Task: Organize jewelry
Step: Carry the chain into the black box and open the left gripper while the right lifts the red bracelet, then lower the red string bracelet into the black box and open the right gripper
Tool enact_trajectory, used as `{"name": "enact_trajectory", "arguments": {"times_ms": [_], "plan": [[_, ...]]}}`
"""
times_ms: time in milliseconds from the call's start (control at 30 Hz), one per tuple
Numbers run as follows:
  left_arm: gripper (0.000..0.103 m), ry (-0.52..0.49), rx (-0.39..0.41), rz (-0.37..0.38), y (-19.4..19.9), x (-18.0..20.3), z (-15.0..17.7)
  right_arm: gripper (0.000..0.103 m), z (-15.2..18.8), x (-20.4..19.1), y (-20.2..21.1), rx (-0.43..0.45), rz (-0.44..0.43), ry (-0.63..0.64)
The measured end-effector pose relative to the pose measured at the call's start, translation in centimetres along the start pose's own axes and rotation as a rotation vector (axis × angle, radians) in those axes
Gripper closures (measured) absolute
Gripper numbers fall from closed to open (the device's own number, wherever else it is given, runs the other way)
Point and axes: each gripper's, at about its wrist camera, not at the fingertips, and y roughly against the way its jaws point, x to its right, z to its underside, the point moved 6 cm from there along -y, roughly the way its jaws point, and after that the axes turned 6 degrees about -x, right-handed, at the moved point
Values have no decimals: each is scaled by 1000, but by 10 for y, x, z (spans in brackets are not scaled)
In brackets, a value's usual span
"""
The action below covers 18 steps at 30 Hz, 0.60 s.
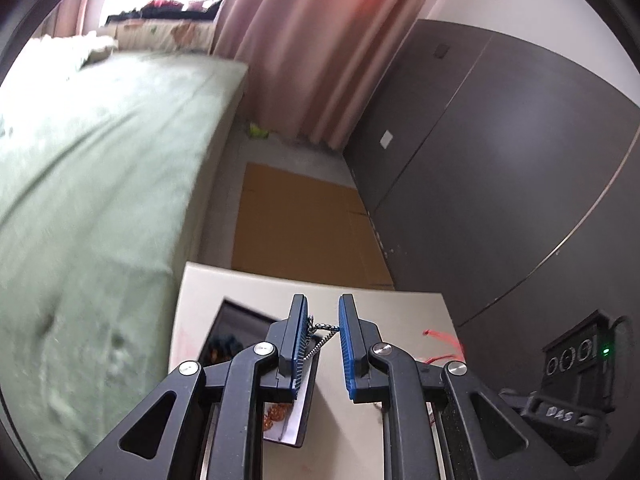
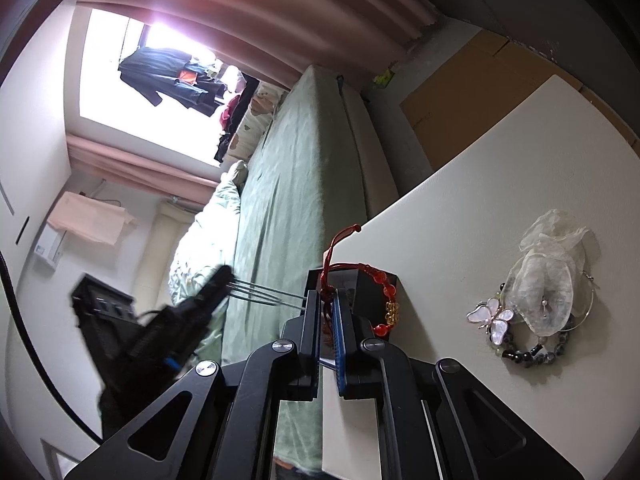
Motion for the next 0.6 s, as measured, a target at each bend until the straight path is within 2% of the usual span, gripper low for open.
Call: {"name": "enact_trajectory", "arguments": {"times_ms": [133, 200, 267, 300, 333, 600], "plan": [[85, 46, -89, 40, -20, -15, 12, 95, 4, -7, -8, -10, -20, 10], [82, 85, -105, 54, -21, -25, 12, 95, 6, -10, -12, -11, -44, 11], [61, 107, -89, 66, -16, -33, 13, 95, 9, -17, -19, -10, -70, 20], [46, 124, -78, 64, -12, -39, 14, 95, 10, -20, -22, -10, -73, 27], [41, 138, -68, 62, -9, -44, 14, 95, 13, -25, -27, -12, -73, 42], [38, 226, -6, 67, 22, -81, 5, 95, 27, -46, -67, -50, -49, 109]]}}
